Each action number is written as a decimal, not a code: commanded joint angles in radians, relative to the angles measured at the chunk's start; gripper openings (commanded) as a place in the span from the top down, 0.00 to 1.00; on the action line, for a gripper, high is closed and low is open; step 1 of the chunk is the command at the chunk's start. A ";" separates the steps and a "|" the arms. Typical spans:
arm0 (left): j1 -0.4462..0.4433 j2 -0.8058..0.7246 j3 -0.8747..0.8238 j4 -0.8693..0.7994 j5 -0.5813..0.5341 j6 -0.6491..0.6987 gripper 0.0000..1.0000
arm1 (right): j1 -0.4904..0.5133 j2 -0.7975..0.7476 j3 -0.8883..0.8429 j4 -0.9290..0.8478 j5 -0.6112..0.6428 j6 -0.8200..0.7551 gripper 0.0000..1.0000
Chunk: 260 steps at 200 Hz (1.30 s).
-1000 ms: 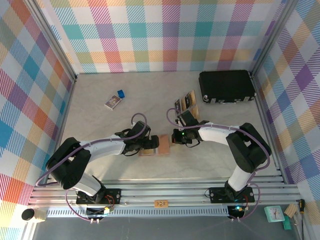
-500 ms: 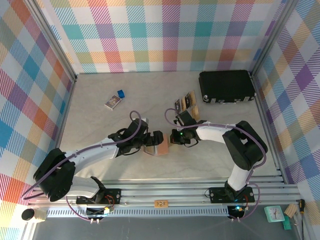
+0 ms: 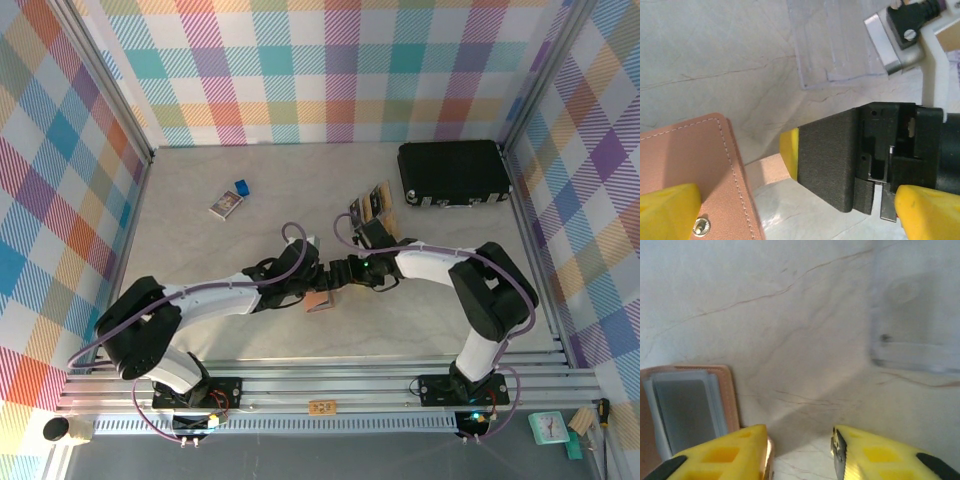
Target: Put the credit cards into the card holder
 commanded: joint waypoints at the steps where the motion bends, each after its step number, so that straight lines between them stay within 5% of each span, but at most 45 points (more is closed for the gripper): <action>1: -0.012 0.072 -0.056 0.103 -0.056 -0.083 0.00 | 0.014 -0.070 -0.028 -0.059 0.008 -0.034 0.55; 69: -0.019 0.133 -0.114 0.141 -0.087 -0.136 0.00 | -0.011 -0.239 -0.127 -0.100 0.035 -0.033 0.48; 110: -0.014 0.060 0.001 -0.011 -0.095 -0.046 0.00 | -0.010 -0.345 -0.170 -0.098 -0.004 -0.026 0.49; 176: 0.111 -0.031 0.189 -0.253 -0.056 0.059 0.00 | 0.084 -0.442 -0.167 -0.029 -0.075 0.021 0.80; 260: 0.331 -0.170 0.134 -0.419 -0.038 0.124 0.00 | 0.340 -0.162 0.118 -0.041 -0.022 -0.009 0.91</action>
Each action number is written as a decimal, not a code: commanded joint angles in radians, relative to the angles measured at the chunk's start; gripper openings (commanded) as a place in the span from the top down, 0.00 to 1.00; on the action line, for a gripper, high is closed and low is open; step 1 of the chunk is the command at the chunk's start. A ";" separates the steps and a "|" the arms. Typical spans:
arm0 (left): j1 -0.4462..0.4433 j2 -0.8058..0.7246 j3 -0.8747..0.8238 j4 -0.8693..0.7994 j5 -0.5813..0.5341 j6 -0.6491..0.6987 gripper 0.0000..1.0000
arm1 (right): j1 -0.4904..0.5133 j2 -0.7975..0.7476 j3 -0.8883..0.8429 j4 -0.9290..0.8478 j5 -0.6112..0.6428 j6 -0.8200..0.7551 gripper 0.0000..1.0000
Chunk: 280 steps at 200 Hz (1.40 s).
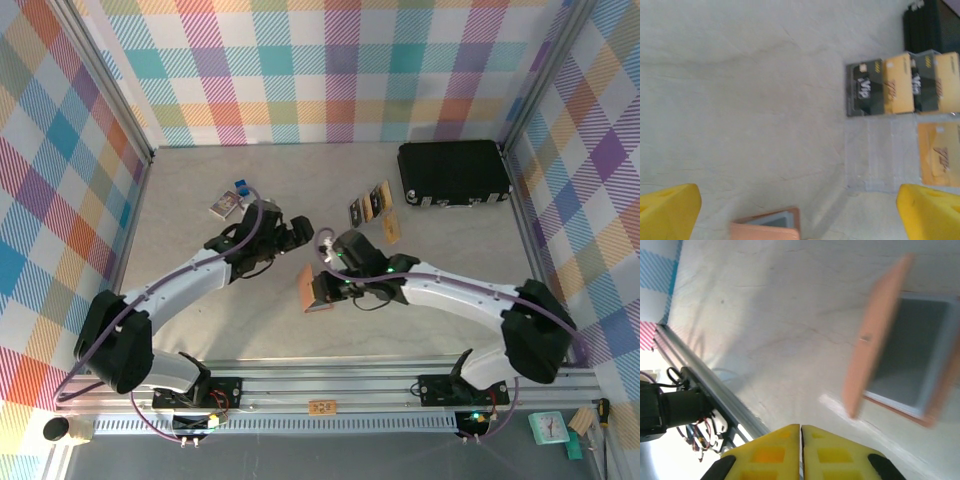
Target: Put the credit cards into the card holder
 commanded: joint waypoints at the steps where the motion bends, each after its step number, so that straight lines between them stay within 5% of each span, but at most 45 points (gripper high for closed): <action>1: 0.032 -0.038 -0.032 -0.106 0.013 0.046 0.00 | 0.024 0.083 0.056 -0.003 0.016 -0.023 0.91; 102: 0.050 -0.009 -0.071 -0.198 0.026 0.174 0.00 | -0.039 0.235 -0.048 0.106 0.060 -0.039 1.00; 280: -0.076 0.219 -0.104 -0.089 -0.045 0.255 0.00 | -0.045 0.289 -0.086 0.163 0.037 -0.008 1.00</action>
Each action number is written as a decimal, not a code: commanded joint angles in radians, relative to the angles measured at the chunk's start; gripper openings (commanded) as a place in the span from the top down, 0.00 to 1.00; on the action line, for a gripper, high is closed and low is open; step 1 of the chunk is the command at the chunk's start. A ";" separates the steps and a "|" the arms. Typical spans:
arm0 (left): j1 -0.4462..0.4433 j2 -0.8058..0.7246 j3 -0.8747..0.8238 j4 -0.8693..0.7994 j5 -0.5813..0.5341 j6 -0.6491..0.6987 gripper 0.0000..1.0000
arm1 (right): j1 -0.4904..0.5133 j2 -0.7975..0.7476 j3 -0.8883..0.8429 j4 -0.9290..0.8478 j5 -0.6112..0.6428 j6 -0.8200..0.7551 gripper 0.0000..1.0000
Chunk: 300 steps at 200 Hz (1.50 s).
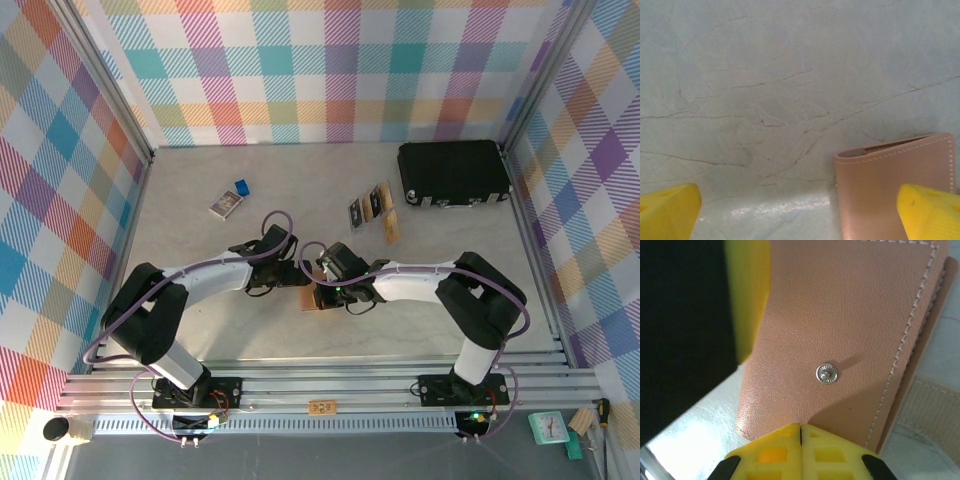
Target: Put the credit cards into the card holder
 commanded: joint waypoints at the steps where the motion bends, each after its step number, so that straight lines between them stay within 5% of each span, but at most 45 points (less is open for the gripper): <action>1: -0.012 0.018 -0.024 0.010 -0.042 0.017 0.00 | -0.003 0.022 -0.012 0.001 -0.012 0.008 1.00; 30: -0.020 0.037 -0.027 -0.032 -0.126 0.000 0.00 | -0.009 -0.019 0.013 -0.047 -0.010 -0.001 0.98; 122: -0.047 0.067 -0.045 -0.041 -0.211 -0.037 0.00 | -0.134 -0.250 0.073 -0.358 0.129 -0.061 0.51; 300: -0.066 0.090 -0.072 -0.014 -0.218 -0.047 0.01 | -0.154 -0.046 0.193 -0.362 0.066 -0.096 0.68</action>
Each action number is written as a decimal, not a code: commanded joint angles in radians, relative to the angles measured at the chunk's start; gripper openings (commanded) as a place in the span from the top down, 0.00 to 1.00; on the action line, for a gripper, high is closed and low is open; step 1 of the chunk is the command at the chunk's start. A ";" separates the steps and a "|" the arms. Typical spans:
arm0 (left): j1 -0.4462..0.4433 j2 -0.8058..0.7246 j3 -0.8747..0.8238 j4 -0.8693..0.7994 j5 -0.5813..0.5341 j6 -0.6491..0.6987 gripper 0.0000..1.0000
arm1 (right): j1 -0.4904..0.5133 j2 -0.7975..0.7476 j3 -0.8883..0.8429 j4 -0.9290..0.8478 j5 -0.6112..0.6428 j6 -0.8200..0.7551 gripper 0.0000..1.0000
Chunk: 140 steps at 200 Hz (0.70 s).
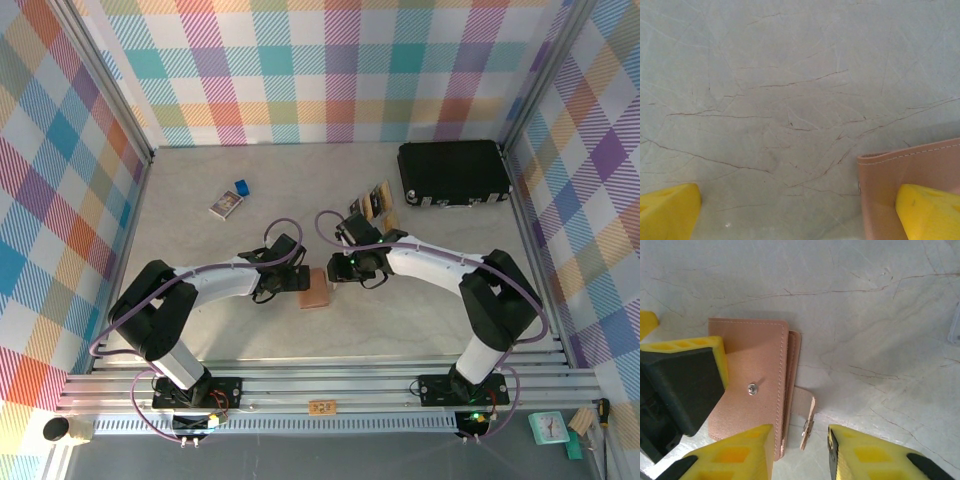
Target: Put the credit cards into the card holder
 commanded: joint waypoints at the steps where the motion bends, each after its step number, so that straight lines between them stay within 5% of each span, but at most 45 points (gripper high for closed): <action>1: -0.006 0.052 -0.041 -0.054 -0.039 -0.003 0.01 | 0.000 0.015 0.013 -0.016 -0.009 -0.015 0.68; 140: -0.006 0.049 -0.044 -0.046 -0.040 0.000 0.01 | -0.002 0.038 -0.016 -0.001 -0.010 -0.014 0.86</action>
